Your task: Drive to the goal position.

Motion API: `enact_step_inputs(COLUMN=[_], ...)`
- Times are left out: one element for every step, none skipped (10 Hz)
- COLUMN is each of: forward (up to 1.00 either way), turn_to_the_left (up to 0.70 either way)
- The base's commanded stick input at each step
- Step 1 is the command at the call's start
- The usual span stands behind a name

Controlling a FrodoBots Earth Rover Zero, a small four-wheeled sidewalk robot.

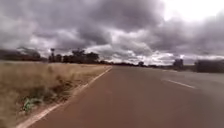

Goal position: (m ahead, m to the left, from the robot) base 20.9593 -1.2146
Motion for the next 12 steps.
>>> enact_step_inputs(forward=[0.85, 0.85, 0.85, 0.85, 0.85, 0.85, 0.85, 0.85, 0.85, 0.85, 0.85, 0.85], turn_to_the_left=[0.04, 0.04, 0.04, 0.04, 0.04, 0.04, 0.04, 0.04, 0.04, 0.04, 0.04, 0.04])
